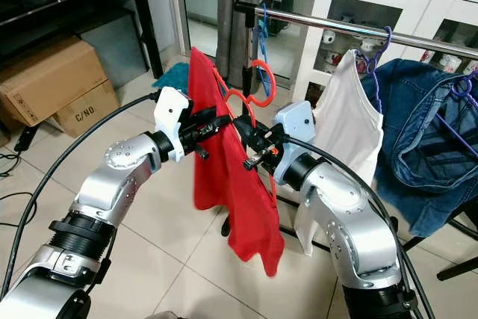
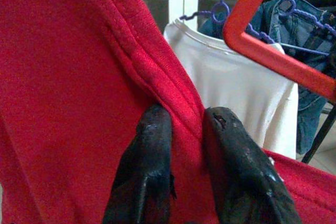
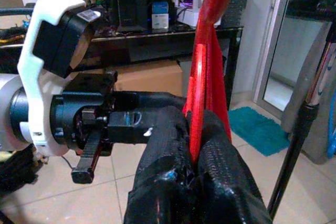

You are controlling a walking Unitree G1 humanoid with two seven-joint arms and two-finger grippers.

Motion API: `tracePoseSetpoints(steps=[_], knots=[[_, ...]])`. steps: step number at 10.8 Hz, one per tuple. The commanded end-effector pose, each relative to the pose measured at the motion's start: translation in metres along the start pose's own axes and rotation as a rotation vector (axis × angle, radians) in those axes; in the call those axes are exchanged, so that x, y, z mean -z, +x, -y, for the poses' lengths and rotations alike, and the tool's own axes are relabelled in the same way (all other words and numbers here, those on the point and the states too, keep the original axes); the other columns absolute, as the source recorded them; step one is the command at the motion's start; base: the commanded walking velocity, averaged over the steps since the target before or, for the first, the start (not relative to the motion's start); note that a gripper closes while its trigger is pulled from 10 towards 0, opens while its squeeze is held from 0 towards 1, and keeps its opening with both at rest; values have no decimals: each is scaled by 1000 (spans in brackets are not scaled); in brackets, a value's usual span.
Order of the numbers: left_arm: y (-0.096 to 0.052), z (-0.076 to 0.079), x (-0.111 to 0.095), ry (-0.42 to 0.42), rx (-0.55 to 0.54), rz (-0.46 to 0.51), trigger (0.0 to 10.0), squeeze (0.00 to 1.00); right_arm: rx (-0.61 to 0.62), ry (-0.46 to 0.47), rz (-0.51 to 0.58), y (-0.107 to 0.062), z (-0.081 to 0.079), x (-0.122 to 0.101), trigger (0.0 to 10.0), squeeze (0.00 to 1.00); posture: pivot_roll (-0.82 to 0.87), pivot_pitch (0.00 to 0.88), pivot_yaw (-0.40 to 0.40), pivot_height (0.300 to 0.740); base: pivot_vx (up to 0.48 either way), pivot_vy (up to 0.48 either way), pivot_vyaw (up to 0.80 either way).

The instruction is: Hang hanger

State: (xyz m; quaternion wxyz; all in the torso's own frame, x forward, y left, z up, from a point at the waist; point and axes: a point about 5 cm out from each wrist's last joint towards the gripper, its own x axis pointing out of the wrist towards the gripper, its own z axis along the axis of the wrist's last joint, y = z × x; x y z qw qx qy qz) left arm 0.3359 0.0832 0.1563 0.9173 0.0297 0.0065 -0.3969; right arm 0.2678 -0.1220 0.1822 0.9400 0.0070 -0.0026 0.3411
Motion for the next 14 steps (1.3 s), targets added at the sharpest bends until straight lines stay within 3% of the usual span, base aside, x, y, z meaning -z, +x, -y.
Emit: tracePoseSetpoints(steps=[1, 4, 8, 10, 13, 14], knots=[[1, -3, -1, 13, -20, -5, 0, 0, -19, -35, 81, -1, -2, -16, 0, 0, -121, 0, 19, 740, 0, 0, 0], [-2, -11, 2, 7, -92, -5, 0, 0, -16, -49, 61, -2, -1, -14, 0, 0, -124, 0, 14, 740, 0, 0, 0], [-21, -5, -22, 45, -154, 93, 0, 0, 137, -140, -228, -11, 26, 24, 0, 0, -117, 0, 2, 740, 0, 0, 0], [-35, -17, -39, 85, -276, 136, 0, 0, -24, -185, -328, -20, 16, 37, 0, 0, -115, 0, 9, 740, 0, 0, 0], [-64, -83, -47, 266, -682, 21, 0, 0, -150, -140, -286, -46, 10, 25, 0, 0, -149, 0, 34, 740, 0, 0, 0], [-70, -98, -43, 291, -740, -18, 0, 0, -170, -92, -218, -50, 8, 16, 0, 0, -162, 0, 41, 740, 0, 0, 0]])
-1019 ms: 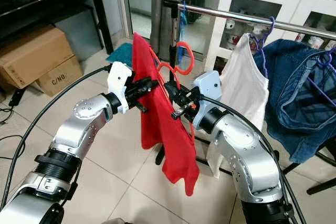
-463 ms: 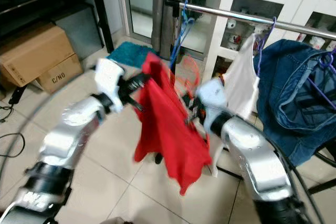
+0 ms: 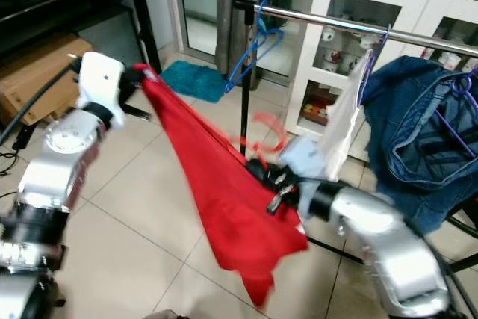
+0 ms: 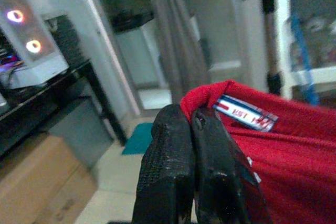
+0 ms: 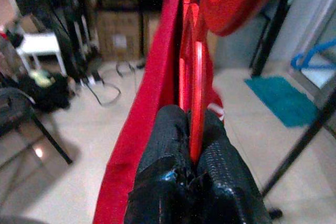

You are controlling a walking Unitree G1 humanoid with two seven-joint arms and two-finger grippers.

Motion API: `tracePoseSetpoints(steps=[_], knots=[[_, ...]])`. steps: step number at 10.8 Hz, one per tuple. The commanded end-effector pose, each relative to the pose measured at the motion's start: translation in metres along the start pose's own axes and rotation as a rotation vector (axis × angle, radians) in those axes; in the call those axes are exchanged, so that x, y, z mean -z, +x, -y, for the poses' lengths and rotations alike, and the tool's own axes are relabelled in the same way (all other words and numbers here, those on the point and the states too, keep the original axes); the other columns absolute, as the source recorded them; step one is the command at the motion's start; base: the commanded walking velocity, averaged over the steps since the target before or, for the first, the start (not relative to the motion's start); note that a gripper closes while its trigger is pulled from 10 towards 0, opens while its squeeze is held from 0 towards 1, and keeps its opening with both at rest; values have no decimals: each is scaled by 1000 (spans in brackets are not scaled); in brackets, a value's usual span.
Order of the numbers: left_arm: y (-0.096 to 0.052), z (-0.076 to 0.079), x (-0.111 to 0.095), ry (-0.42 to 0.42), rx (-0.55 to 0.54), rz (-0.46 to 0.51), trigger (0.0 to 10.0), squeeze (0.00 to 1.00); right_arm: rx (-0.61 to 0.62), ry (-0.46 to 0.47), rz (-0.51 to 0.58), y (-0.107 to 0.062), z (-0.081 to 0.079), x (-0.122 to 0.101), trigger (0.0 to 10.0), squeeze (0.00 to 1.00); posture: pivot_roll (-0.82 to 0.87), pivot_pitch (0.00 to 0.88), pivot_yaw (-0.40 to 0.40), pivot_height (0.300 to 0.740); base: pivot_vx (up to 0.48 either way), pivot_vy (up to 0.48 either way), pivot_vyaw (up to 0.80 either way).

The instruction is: Hang hanger

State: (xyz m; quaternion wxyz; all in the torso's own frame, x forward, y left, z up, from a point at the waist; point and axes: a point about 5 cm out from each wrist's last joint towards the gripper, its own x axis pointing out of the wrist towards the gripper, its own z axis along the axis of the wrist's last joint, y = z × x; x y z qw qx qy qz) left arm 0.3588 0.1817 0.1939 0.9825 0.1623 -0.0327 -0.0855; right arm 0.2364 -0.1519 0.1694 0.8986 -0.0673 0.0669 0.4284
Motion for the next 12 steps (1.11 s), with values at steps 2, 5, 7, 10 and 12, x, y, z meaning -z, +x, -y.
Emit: tracePoseSetpoints(steps=[2, 5, 7, 10, 12], knots=[[5, -23, 15, 33, -112, -59, 0, 0, 9, 98, 64, -9, 2, -5, 0, 0, -165, 0, 56, 740, 0, 0, 0], [-2, 30, 14, -103, 183, 0, 0, 0, 230, 240, 219, 11, 17, -18, 0, 0, -173, 0, 83, 740, 0, 0, 0], [-30, 88, 0, -209, 532, 82, 0, 0, 515, 385, 312, 34, 32, -21, 0, 0, -170, 0, 105, 740, 0, 0, 0], [-76, 93, -5, -304, 572, 48, 0, 0, 825, 363, 322, 31, 65, -12, 0, 0, -133, 0, 87, 740, 0, 0, 0], [-96, 50, 25, -324, 209, -67, 10000, 0, 797, 229, 90, 11, 56, 19, 10000, 0, -112, 0, 46, 740, 0, 0, 0]])
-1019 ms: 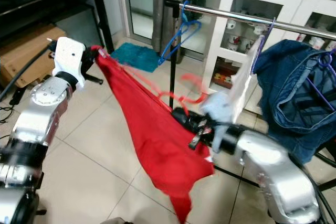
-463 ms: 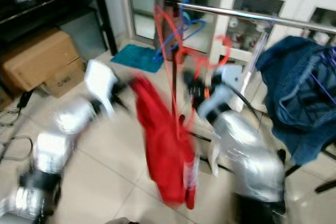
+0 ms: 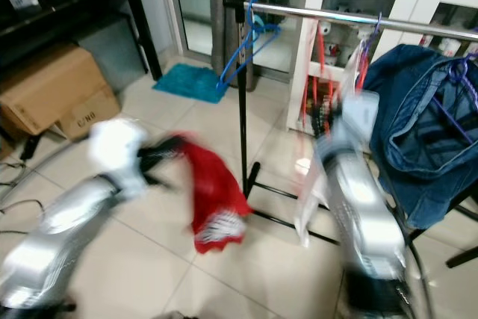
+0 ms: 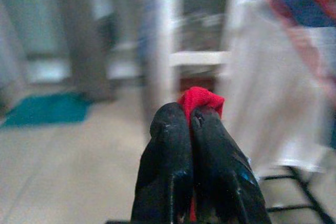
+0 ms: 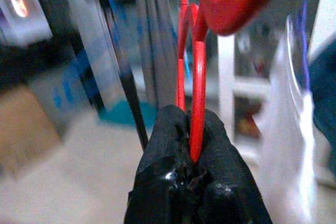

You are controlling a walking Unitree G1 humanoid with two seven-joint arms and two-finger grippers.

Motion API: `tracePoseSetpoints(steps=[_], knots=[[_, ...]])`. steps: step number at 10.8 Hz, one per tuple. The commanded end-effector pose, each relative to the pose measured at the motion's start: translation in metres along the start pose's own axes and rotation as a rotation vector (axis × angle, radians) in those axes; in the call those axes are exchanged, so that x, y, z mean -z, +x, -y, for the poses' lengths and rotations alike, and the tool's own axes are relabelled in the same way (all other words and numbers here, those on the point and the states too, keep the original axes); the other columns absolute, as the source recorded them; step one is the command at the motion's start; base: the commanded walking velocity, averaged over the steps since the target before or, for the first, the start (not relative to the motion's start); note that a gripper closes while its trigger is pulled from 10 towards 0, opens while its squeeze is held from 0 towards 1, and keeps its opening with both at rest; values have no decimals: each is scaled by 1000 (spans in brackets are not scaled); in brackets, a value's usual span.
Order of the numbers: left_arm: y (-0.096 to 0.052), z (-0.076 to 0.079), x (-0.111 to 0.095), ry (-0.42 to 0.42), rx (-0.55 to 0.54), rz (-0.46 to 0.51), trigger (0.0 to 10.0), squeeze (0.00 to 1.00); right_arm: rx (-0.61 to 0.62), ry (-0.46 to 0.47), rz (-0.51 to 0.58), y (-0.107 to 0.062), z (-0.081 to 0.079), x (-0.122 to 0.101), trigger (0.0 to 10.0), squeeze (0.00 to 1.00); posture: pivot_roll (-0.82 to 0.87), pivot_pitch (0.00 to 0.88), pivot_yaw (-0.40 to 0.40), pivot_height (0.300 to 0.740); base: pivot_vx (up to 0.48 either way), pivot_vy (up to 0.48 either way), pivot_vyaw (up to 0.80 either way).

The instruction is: Hang hanger

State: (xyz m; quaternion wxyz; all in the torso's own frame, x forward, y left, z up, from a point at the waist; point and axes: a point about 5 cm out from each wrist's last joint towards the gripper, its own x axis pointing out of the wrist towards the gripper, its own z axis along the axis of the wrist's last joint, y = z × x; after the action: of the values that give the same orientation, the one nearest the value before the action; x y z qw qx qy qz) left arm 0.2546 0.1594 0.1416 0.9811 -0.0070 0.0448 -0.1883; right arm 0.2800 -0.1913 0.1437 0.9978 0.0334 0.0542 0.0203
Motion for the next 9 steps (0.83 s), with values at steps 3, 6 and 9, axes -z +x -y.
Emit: tracePoseSetpoints(steps=[3, 6, 9], knots=[[-23, -13, 18, 61, -186, -97, 10000, 0, 11, -52, -88, -18, -5, 23, 10000, 0, -96, 0, 42, 740, 0, 0, -800], [-22, -3, 28, 99, -144, -126, 10000, 0, 82, -81, -113, -31, -7, 29, 10000, 0, -142, 0, 66, 740, 0, 0, -800], [-17, 2, 24, 119, -125, -105, 10000, 0, 77, -113, -109, -31, -7, 28, 10000, 0, -129, 0, 56, 740, 0, 0, -800]])
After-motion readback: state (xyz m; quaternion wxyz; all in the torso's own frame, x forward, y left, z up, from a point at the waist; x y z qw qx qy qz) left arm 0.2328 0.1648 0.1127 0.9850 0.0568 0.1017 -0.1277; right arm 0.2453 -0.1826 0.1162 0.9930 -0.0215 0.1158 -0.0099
